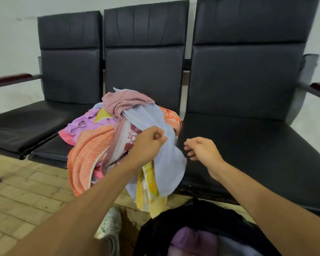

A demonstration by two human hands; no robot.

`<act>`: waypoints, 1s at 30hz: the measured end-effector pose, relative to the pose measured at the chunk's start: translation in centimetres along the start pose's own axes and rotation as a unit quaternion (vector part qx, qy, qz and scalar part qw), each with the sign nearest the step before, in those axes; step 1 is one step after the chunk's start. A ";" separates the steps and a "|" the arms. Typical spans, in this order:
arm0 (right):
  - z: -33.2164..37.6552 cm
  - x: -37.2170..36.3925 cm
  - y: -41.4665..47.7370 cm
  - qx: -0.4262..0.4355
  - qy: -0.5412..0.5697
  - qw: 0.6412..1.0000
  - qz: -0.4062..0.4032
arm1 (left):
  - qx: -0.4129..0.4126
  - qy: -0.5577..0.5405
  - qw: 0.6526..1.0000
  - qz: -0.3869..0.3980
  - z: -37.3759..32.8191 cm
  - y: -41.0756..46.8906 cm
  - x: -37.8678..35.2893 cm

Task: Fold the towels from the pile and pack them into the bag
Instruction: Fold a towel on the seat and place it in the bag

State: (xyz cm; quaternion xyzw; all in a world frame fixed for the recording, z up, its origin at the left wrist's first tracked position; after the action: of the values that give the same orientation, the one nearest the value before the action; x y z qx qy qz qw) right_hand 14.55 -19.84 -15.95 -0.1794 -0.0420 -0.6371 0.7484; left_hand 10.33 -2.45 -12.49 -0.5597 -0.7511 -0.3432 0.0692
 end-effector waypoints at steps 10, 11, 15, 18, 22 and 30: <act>0.9 0.3 -1.5 -0.065 0.190 0.972 0.125 | -0.086 -0.150 0.952 0.253 -5.9 -3.6 -5.4; 0.7 0.8 -1.5 -0.066 0.201 0.971 0.113 | -0.084 -0.152 0.951 0.257 -6.0 -3.6 -5.7; -0.6 3.8 -1.2 -0.085 0.243 0.965 0.048 | -0.075 -0.150 0.961 0.222 -6.1 -2.8 -6.5; -2.2 6.7 -0.9 -0.106 0.247 0.963 -0.013 | -0.048 -0.140 0.974 0.169 -5.2 -1.6 -7.2; -3.5 11.9 -2.2 -0.102 0.266 0.957 -0.058 | -0.065 -0.040 0.986 0.147 -3.9 -1.1 -8.6; -6.5 19.9 -4.1 0.018 0.024 0.994 -0.105 | 0.022 0.012 0.977 0.210 -2.2 -3.7 -13.2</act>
State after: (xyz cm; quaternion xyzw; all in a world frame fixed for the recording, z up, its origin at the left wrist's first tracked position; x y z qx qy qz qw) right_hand 13.14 -41.10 -15.34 -0.1456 -0.0540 -0.7154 0.6812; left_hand 11.22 -14.77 -18.93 -0.6990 -0.6234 -0.3113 0.1605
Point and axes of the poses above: each hand's wrist, its own y-axis towards the middle knuckle, its own x-axis out of the back of the hand, z = x × y, the point moved 6 cm from there along y, towards the middle knuckle, and after that the axes turned 9 degrees about -x, right-handed, at the moved point
